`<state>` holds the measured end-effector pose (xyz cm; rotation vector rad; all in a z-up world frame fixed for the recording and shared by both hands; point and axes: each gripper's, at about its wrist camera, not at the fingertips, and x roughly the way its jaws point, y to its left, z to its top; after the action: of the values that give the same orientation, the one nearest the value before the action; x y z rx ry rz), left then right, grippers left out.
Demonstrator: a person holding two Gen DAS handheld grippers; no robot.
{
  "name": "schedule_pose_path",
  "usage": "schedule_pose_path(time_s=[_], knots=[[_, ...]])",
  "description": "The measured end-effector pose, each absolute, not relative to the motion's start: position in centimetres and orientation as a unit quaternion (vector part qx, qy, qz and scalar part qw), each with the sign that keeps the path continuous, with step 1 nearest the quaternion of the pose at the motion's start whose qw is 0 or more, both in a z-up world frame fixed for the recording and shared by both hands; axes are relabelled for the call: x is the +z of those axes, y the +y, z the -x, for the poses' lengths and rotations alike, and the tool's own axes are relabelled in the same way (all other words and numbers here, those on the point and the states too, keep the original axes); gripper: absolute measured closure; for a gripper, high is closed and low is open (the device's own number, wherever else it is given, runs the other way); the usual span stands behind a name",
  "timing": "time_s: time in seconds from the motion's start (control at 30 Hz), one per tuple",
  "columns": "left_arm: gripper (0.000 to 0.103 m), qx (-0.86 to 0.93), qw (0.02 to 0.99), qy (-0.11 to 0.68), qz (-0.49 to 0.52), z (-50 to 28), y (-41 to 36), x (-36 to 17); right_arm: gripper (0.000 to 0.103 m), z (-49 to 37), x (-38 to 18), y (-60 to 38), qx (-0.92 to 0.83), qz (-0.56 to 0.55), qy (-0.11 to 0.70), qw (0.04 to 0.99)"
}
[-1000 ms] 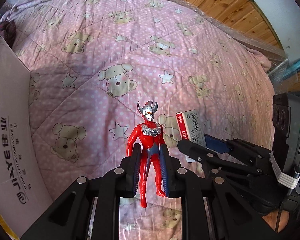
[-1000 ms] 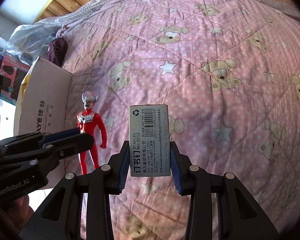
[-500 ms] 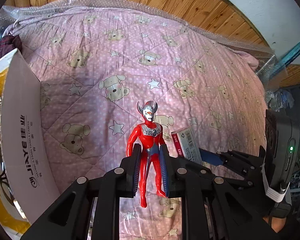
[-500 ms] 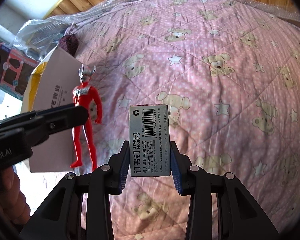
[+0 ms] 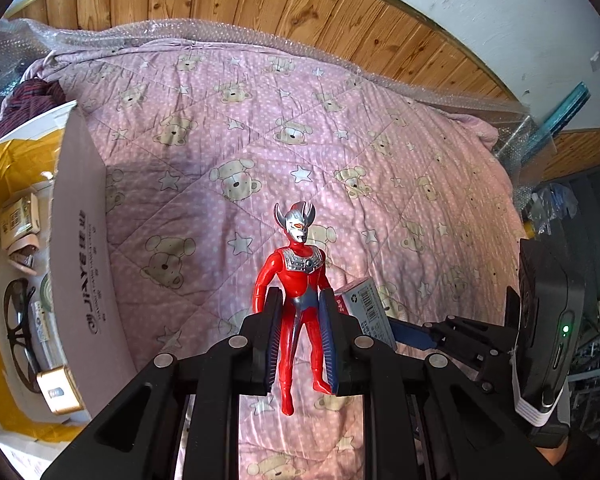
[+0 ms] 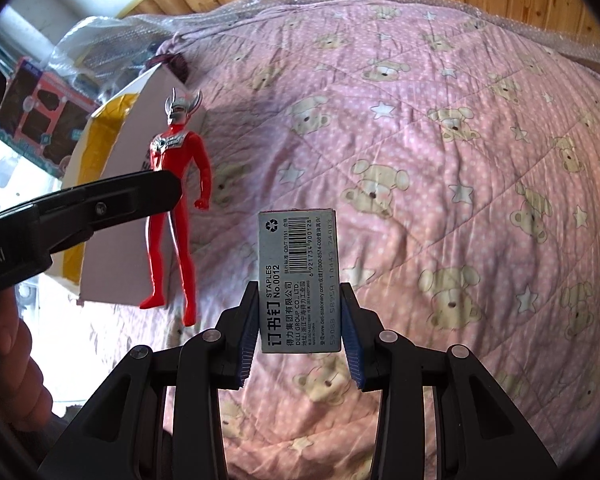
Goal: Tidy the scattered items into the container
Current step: 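Lift and carry the red figure and staples box toward the white box with both tools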
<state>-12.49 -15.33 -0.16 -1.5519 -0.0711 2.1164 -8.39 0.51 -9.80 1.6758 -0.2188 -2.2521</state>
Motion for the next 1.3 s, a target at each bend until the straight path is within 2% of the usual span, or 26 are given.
schedule_pose_path(time_s=[0.6,1.3], knots=[[0.083,0.807,0.23,-0.06,0.541,10.7,-22.1,2.5,0.064,7.1,-6.6,-6.9,-0.791,-0.568,-0.022,0.228],[0.083,0.835,0.117,-0.159,0.514,10.5,-35.0,4.1,0.064,8.8,-1.4,-17.3,-0.787,-0.523,0.064,0.32]])
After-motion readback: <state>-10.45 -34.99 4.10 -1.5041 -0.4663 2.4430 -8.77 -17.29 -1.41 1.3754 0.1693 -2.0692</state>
